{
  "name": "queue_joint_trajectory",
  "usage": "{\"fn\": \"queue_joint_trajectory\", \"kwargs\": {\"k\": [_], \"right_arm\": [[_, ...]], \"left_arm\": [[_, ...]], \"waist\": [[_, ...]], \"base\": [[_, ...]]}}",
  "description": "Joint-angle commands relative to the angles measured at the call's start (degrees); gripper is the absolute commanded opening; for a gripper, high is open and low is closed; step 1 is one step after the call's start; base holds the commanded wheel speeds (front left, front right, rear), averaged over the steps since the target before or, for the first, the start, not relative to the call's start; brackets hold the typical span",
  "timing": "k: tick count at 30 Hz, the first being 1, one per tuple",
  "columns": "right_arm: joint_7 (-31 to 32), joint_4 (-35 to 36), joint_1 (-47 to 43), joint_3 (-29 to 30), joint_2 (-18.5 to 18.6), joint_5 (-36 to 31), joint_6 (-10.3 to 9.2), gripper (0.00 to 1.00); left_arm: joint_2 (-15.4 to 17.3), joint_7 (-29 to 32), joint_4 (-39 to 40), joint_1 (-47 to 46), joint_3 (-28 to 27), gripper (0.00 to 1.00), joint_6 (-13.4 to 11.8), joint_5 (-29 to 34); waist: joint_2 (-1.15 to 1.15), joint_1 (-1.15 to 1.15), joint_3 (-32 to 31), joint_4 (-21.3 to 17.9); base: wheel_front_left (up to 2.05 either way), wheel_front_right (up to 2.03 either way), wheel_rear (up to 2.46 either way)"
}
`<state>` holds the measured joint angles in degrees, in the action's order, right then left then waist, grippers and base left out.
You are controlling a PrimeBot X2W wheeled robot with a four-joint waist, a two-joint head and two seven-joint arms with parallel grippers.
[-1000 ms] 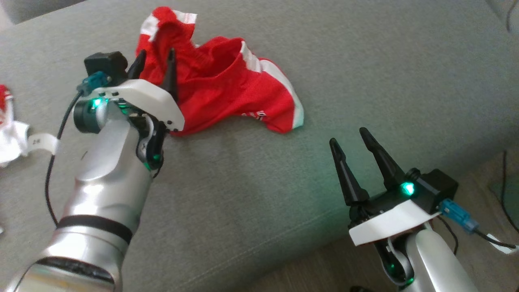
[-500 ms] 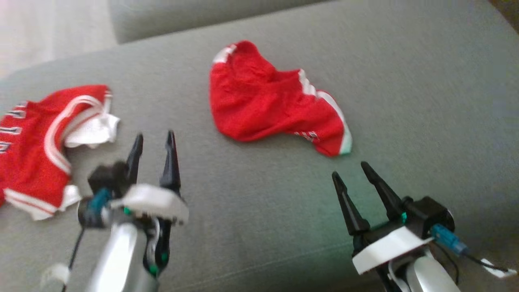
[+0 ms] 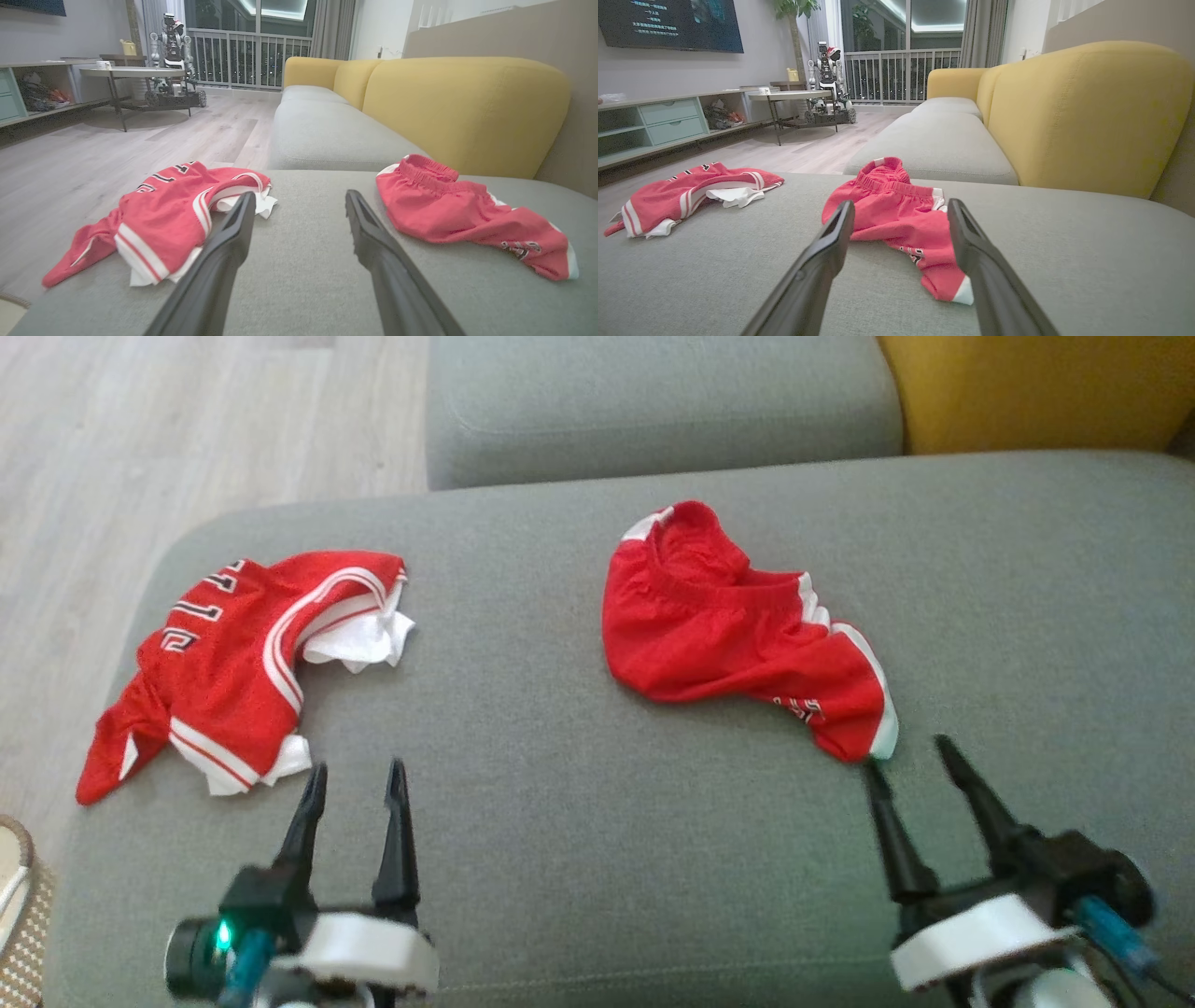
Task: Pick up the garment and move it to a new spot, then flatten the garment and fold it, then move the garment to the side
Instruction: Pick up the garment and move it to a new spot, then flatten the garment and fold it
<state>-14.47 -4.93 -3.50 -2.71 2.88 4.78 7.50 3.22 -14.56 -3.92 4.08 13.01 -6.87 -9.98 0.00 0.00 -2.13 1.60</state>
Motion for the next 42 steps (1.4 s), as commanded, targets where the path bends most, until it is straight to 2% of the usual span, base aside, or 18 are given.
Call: {"fn": "queue_joint_trajectory", "kwargs": {"k": [1,6,13,42], "right_arm": [[-0.52,2.98,0.19,0.94,-0.01,-0.77,-0.01,1.0],[-0.52,4.55,-2.11,2.9,-0.01,-0.61,-0.01,1.0],[-0.52,4.33,-3.14,2.22,-0.01,-0.65,-0.01,1.0],[-0.52,3.87,-2.75,0.06,-0.01,-1.23,-0.01,1.0]], "left_arm": [[-0.12,-0.43,2.56,-0.29,-2.21,1.0,-0.58,2.32],[-0.15,-0.43,3.81,3.02,-3.16,1.0,-0.7,4.5],[-0.22,-0.43,5.48,5.72,-4.65,1.0,-0.04,5.89],[-0.34,-0.43,4.64,6.67,-4.4,1.0,-0.33,6.31]], "waist": [[0.0,0.0,-1.01,0.71],[0.0,0.0,-1.66,0.59],[0.0,0.0,-2.04,-0.52],[0.0,0.0,-2.57,0.37]], "base": [[0.0,0.0,0.0],[0.0,0.0,0.0],[0.0,0.0,0.0],[0.0,0.0,0.0]]}}
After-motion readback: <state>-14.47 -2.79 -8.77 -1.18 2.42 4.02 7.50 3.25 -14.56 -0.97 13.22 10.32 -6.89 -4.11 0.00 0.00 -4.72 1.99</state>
